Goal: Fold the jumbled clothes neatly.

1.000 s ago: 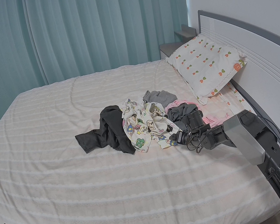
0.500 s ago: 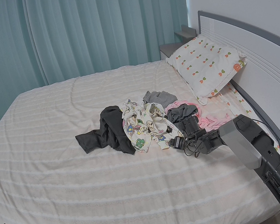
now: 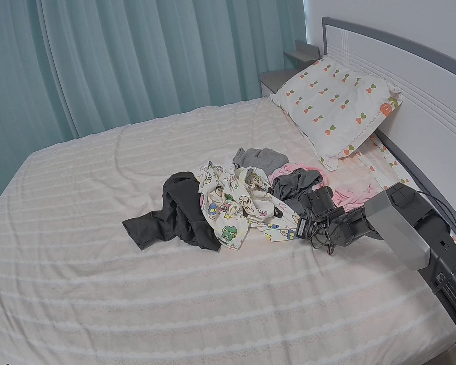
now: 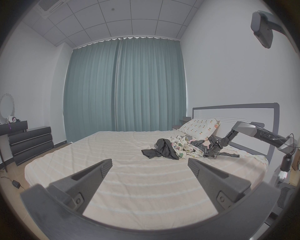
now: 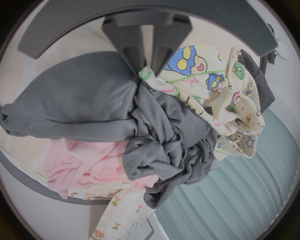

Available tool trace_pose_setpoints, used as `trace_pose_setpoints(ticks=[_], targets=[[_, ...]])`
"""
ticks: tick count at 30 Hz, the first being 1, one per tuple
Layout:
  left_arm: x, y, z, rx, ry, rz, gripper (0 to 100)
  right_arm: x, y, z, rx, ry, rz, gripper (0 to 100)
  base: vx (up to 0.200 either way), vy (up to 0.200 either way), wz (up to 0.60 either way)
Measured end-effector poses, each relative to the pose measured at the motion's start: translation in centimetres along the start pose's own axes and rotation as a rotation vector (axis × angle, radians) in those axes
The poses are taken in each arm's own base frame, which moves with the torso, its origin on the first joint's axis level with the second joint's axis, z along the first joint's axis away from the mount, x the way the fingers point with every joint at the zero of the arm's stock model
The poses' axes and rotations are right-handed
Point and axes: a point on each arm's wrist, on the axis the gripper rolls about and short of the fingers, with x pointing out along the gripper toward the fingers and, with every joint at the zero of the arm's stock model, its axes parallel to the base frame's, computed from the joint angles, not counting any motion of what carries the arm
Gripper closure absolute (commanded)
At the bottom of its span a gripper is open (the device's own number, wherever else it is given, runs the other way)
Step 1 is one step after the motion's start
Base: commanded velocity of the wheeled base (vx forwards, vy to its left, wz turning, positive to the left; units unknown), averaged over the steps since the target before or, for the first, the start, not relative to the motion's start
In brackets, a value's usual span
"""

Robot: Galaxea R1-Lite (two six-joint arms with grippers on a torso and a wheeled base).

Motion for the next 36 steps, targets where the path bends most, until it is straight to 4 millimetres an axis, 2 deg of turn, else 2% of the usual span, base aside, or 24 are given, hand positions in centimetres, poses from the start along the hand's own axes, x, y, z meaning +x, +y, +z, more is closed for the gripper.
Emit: trace_pose_setpoints(ticks=[6,12,14,18,29,36], targets=[[0.0,0.0,0.0,0.0,0.0,0.0,0,-1.1,0.8,1.6,0.01,-0.035,0.019,100,0.0,0.0,0.0],[0.0,0.0,0.0,0.0,0.0,0.0,0,-4.1,2.7,5.0,0.006,-0.106,0.103,100,0.0,0.0,0.0],[0.0,0.0,0.0,0.0,0.0,-0.001,0,-4.8,2.8,5.4,-0.011,-0.107,0.113,100,0.0,0.0,0.0],[0.0,0.0,0.0,0.0,0.0,-0.001,0,-5.5,2.0,5.0,-0.081,-0.09,0.108,100,0.0,0.0,0.0],[0.0,0.0,0.0,0.0,0.0,-0.001,0,-6.6,-1.5,2.3,-0.17,0.022,0.073,100,0.0,0.0,0.0],[0.0,0.0,0.0,0.0,0.0,-0.001,0,-7.8,-4.4,1.0,-0.219,0.078,0.061,100,0.0,0.0,0.0]])
